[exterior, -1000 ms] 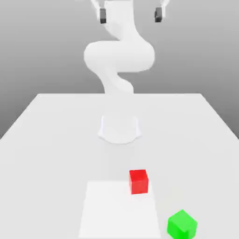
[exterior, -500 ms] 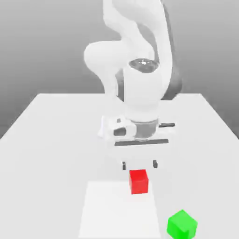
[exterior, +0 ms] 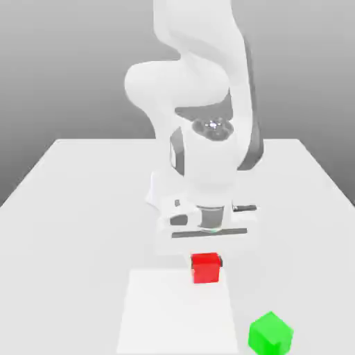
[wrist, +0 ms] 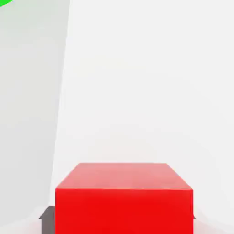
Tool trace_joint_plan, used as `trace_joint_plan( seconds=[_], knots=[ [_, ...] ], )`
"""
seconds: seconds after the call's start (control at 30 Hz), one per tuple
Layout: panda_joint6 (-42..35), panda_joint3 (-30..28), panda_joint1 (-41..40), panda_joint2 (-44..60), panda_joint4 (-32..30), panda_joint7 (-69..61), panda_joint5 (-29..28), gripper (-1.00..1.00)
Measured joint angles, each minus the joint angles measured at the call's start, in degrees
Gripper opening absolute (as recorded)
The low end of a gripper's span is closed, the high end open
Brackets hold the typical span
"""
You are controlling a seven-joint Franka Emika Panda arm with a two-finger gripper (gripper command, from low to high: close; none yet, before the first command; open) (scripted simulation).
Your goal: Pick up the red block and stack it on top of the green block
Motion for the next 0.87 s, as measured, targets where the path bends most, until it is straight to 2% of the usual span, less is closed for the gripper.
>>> trace_joint_plan(
  seconds=[0.13, 0.57, 0.73, 0.77, 0.87],
  knots=[
    [-6.4, -0.3, 1.0, -5.5, 0.9, -2.2, 0.9, -1.00],
    [-19.8, 2.7, 4.7, 7.3, 27.0, -22.9, -1.1, -1.00],
    [-13.9, 2.3, 5.5, 16.4, 30.1, -23.7, -3.1, -1.00],
    [-12.8, 2.1, 5.7, 17.5, 30.2, -23.5, -3.4, 1.00],
    [-12.8, 2.1, 5.7, 17.5, 30.2, -23.5, -3.4, 1.00]
  ],
)
